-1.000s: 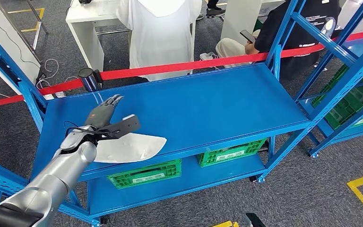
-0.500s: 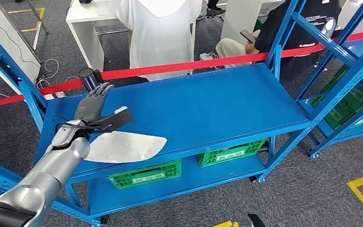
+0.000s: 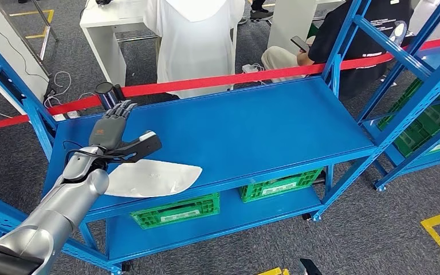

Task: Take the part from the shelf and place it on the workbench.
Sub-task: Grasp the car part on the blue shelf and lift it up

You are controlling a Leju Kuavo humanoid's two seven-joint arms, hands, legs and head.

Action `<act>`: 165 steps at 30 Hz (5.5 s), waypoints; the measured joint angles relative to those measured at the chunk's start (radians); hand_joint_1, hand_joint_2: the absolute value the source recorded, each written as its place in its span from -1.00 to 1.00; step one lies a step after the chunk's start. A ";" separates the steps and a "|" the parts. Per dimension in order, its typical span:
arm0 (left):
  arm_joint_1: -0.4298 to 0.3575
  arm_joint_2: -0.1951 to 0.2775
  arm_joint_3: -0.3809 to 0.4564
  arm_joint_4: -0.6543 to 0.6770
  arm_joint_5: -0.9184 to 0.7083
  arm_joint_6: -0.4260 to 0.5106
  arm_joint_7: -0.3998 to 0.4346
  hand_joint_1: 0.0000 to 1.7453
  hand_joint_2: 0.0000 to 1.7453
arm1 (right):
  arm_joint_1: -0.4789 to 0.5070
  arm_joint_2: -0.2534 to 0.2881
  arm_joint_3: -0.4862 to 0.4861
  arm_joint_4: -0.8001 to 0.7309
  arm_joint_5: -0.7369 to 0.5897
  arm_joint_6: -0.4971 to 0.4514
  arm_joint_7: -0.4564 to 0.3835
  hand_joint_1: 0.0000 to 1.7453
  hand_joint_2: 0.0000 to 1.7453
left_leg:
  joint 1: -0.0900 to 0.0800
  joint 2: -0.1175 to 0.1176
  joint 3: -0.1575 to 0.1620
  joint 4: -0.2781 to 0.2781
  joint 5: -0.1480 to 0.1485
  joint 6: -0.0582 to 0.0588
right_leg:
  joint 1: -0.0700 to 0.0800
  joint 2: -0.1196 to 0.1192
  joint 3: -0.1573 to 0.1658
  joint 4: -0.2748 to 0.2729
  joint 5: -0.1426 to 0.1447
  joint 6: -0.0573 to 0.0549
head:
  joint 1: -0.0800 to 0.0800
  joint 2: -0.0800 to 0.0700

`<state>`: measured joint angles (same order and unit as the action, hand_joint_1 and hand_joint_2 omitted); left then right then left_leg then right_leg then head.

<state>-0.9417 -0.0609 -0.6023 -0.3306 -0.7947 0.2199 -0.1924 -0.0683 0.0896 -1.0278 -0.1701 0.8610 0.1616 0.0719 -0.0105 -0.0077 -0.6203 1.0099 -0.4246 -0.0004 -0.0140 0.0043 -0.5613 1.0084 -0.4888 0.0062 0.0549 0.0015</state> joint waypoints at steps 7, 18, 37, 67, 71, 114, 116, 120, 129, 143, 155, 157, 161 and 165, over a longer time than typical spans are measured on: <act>0.002 0.001 -0.006 -0.002 0.003 -0.013 -0.011 -1.00 -1.00 | 0.000 0.001 -0.007 0.000 -0.002 -0.001 0.005 -1.00 -1.00 | 0.000 0.000 0.000 0.000 0.000 0.000 | 0.000 0.000 0.000 0.000 0.000 0.000 | 0.000 0.000; 0.010 0.001 -0.033 -0.019 0.017 -0.013 0.013 -1.00 -1.00 | 0.000 0.003 -0.018 0.000 -0.002 -0.001 -0.002 -1.00 -1.00 | 0.000 0.000 0.000 0.000 0.000 0.000 | 0.000 0.000 0.000 0.000 0.000 0.000 | 0.000 0.000; 0.016 0.002 -0.038 -0.022 0.061 0.011 -0.002 -1.00 -1.00 | -0.001 0.007 -0.019 0.000 0.008 -0.001 0.004 -1.00 -1.00 | -0.003 0.001 0.005 -0.005 -0.001 0.015 | -0.007 0.000 0.004 -0.003 -0.001 0.014 | 0.000 0.000; 0.034 0.012 -0.039 -0.035 0.080 0.038 -0.015 -1.00 -1.00 | -0.001 0.013 -0.036 0.000 0.015 -0.001 0.001 -1.00 -1.00 | 0.000 0.004 0.032 0.013 -0.037 -0.005 | -0.005 0.004 -0.046 0.034 0.018 -0.006 | -0.002 0.000; 0.032 0.013 -0.039 -0.038 0.082 0.040 -0.016 -1.00 -1.00 | -0.001 0.013 -0.036 0.000 0.016 0.000 0.001 -1.00 -1.00 | 0.009 0.007 0.036 -0.009 -0.020 0.014 | -0.003 0.001 -0.094 0.139 -0.049 0.010 | 0.002 0.000; 0.042 0.011 -0.039 -0.039 0.090 0.040 -0.026 -1.00 -1.00 | -0.002 0.012 -0.036 0.000 0.014 -0.005 0.002 -1.00 -1.00 | 0.001 0.007 0.009 0.027 -0.033 -0.017 | -0.004 -0.001 -0.044 0.039 0.011 -0.018 | 0.003 0.000; 0.041 0.011 -0.039 -0.039 0.090 0.039 -0.026 -1.00 -1.00 | -0.002 0.012 -0.036 0.000 0.011 -0.005 0.001 -1.00 -1.00 | 0.004 0.006 -0.017 0.088 -0.076 -0.029 | -0.008 -0.001 -0.044 0.035 0.017 -0.028 | 0.000 0.000; 0.047 0.010 -0.039 -0.036 0.090 0.034 -0.025 -1.00 -1.00 | -0.001 0.012 -0.037 0.000 0.009 -0.005 0.002 -1.00 -1.00 | 0.012 0.006 -0.107 0.309 -0.171 -0.041 | -0.009 -0.001 -0.049 0.035 0.020 -0.033 | -0.003 0.000; 0.041 0.007 -0.039 -0.035 0.094 0.033 -0.029 -1.00 -1.00 | -0.001 0.011 -0.040 0.000 0.010 -0.004 0.001 -1.00 -1.00 | 0.003 0.004 0.040 0.011 -0.044 -0.002 | -0.009 0.001 -0.057 0.031 0.033 0.006 | -0.002 0.000; 0.044 0.004 -0.039 -0.030 0.103 0.033 -0.031 -1.00 -1.00 | -0.002 0.008 -0.041 0.000 0.016 -0.004 0.001 -1.00 -1.00 | -0.001 0.006 0.007 0.023 -0.020 -0.003 | 0.000 -0.001 -0.034 0.040 0.001 -0.007 | 0.004 0.000; 0.047 0.008 -0.041 -0.027 0.097 0.031 -0.034 -1.00 -1.00 | -0.001 0.008 -0.041 0.000 0.019 -0.002 0.001 -1.00 -1.00 | 0.012 0.005 0.019 0.086 -0.073 -0.031 | -0.008 -0.001 -0.050 0.029 0.030 -0.024 | -0.002 0.000; 0.043 0.008 -0.045 -0.027 0.092 0.017 -0.037 -1.00 -1.00 | -0.002 0.008 -0.041 0.000 0.019 -0.002 0.000 -1.00 -1.00 | 0.009 0.004 0.055 0.012 -0.058 -0.024 | -0.006 -0.001 -0.054 0.029 0.033 -0.016 | -0.001 0.000; 0.042 0.008 -0.056 -0.025 0.090 -0.061 -0.040 -1.00 -1.00 | -0.001 0.006 -0.041 0.000 0.023 0.000 0.000 -1.00 -1.00 | 0.005 0.001 0.052 0.006 -0.051 -0.016 | -0.005 -0.001 -0.057 0.023 0.042 -0.017 | 0.000 0.000; 0.042 0.010 -0.063 -0.024 0.091 -0.097 -0.043 -1.00 -1.00 | -0.001 0.006 -0.041 0.000 0.026 0.000 0.000 -1.00 -1.00 | 0.003 0.002 0.048 0.006 -0.048 -0.007 | -0.007 -0.001 -0.056 0.013 0.051 -0.004 | 0.000 0.000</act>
<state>-0.9000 -0.0508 -0.6653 -0.3548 -0.7038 0.1234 -0.2355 -0.0696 0.0956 -1.0685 -0.1702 0.8872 0.1619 0.0714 -0.0072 -0.0060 -0.5727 1.0161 -0.4723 -0.0071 -0.0207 0.0034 -0.6175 1.0216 -0.4381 0.0025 0.0554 0.0015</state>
